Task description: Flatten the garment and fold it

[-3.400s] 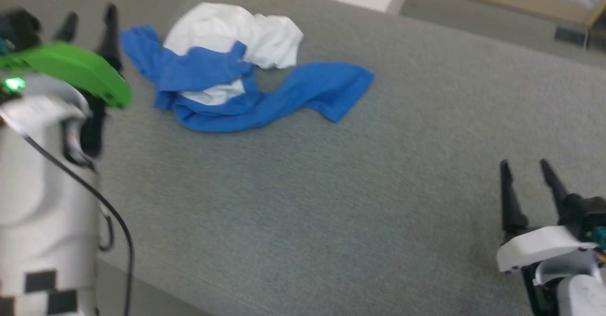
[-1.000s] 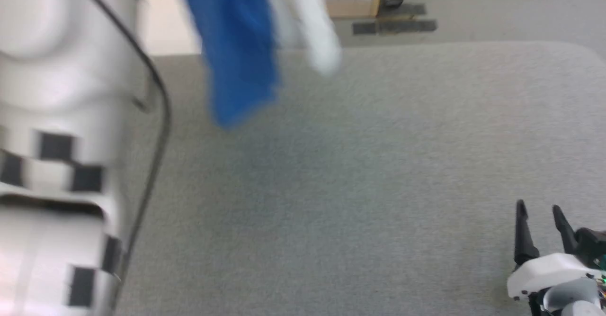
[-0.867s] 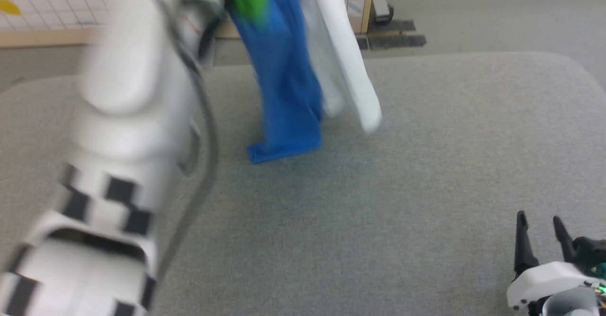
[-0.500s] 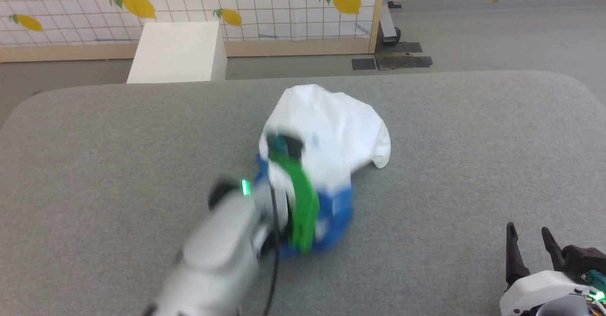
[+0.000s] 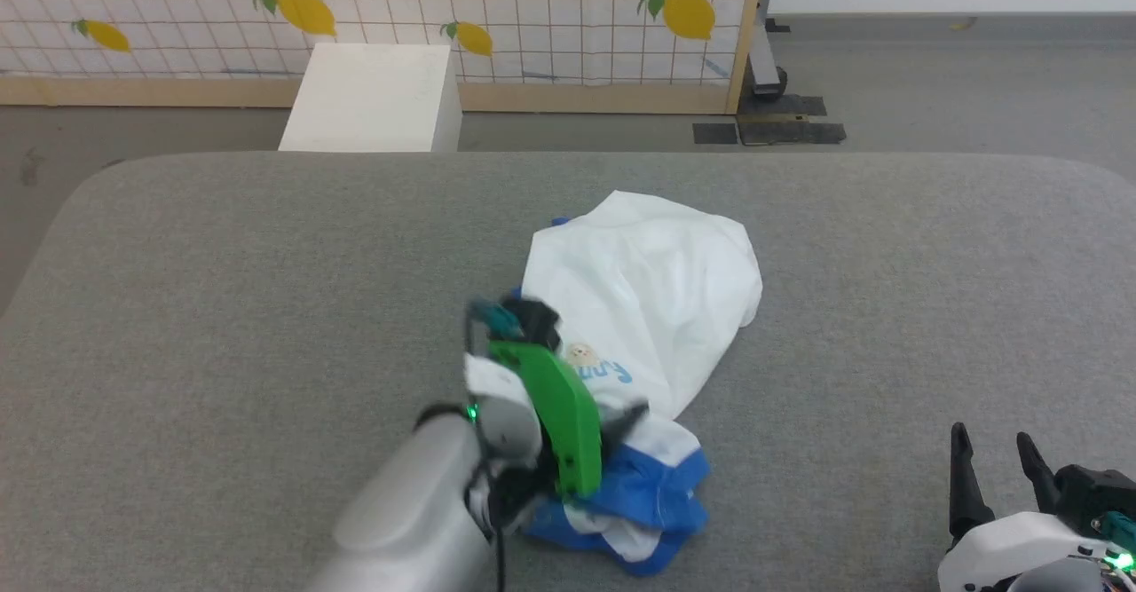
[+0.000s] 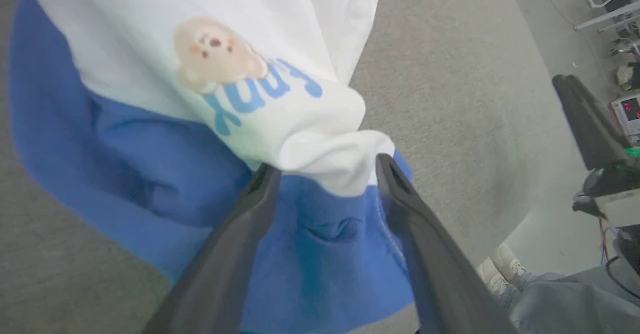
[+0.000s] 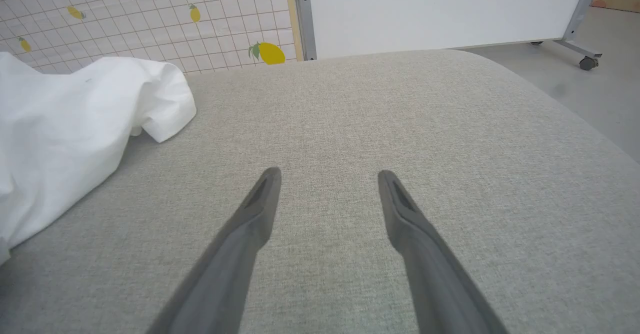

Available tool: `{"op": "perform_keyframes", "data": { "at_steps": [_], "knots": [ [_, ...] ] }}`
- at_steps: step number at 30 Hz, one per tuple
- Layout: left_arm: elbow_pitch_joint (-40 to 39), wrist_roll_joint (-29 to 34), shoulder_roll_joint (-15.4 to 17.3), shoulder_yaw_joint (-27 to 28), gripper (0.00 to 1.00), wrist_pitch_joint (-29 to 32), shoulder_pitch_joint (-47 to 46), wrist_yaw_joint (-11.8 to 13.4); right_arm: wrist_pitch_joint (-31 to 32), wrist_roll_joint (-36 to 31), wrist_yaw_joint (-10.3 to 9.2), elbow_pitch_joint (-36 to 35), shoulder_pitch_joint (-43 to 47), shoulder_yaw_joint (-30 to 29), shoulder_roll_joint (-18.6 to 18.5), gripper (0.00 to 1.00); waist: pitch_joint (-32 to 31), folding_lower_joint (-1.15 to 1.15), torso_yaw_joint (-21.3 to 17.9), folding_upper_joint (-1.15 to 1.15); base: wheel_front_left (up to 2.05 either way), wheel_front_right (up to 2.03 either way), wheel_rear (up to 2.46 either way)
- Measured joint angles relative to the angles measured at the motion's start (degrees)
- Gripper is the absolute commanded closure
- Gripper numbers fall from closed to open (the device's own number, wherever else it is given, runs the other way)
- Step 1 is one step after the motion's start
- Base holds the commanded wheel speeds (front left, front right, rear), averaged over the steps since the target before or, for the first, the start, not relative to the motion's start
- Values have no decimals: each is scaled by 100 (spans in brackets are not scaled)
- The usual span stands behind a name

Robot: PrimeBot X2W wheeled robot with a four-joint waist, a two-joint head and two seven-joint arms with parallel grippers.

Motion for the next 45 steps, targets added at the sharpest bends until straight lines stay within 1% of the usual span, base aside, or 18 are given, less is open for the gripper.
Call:
{"op": "perform_keyframes", "data": {
  "at_steps": [3,6,7,10,11,14,16,19,22,23,26,28,29,31,34,39,45],
  "knots": [
    [-381,-180,101,510,0,-359,-180,166,-2,52,0,-16,0,52,1,0,-68,0,55,0,0,0,0],
    [-818,-310,334,1071,0,-916,-254,345,-3,116,0,-52,0,130,0,0,-134,0,98,0,0,0,0],
    [-1147,-216,661,1459,0,-1574,-226,511,-3,172,0,-107,-2,222,0,0,-179,0,119,0,0,0,0],
    [-1423,125,1011,1798,0,-2423,18,779,-3,205,0,-156,-5,320,0,0,-188,0,113,0,0,0,0],
    [-1527,302,1124,1917,0,-2874,206,901,-3,237,0,-178,-7,353,1,0,-181,0,112,0,0,0,0],
    [-1700,724,1304,2085,0,-3720,705,1181,30,252,0,-223,-13,424,1,0,-159,0,116,0,0,0,0],
    [-1835,912,1328,2170,0,-4013,1048,1326,102,254,0,-268,-25,485,-1,0,-131,0,123,0,0,0,0],
    [-2098,1145,1244,2286,0,-4149,1487,1500,304,260,0,-363,-67,572,0,0,-55,0,152,0,0,0,0],
    [-2375,1291,1062,2430,0,-4170,1809,1567,671,287,0,-488,-211,700,-2,0,59,0,187,0,0,0,0],
    [-2507,1358,984,2514,0,-4172,1889,1591,880,288,0,-512,-308,789,-5,0,107,0,196,0,0,0,0],
    [-2805,1645,802,2619,0,-4189,2028,1591,1488,269,0,-570,-697,1160,-4,0,262,0,226,0,0,0,0],
    [-2888,1801,654,2675,0,-4189,2061,1568,2086,180,0,-542,-1083,1456,-1,0,397,0,258,0,0,0,0],
    [-2894,1857,609,2705,0,-4189,2061,1536,2280,79,0,-519,-1253,1592,1,0,455,0,273,0,0,0,0],
    [-2906,1948,504,2754,0,-4189,2052,1480,2860,-30,0,-352,-1674,1845,3,0,600,0,323,0,0,0,0],
    [-2970,2138,338,2730,0,-4189,2016,1419,3448,-132,0,-84,-2181,1994,-2,0,826,1,434,0,0,0,0],
    [-2998,2276,176,2749,0,-4189,1921,1293,3854,-300,0,326,-2658,1912,-98,0,1108,1,695,0,0,0,0],
    [-2986,2330,66,2780,0,-4189,1863,1217,3840,-324,0,605,-2809,2070,-122,0,1367,0,999,0,0,0,0]
  ]
}}
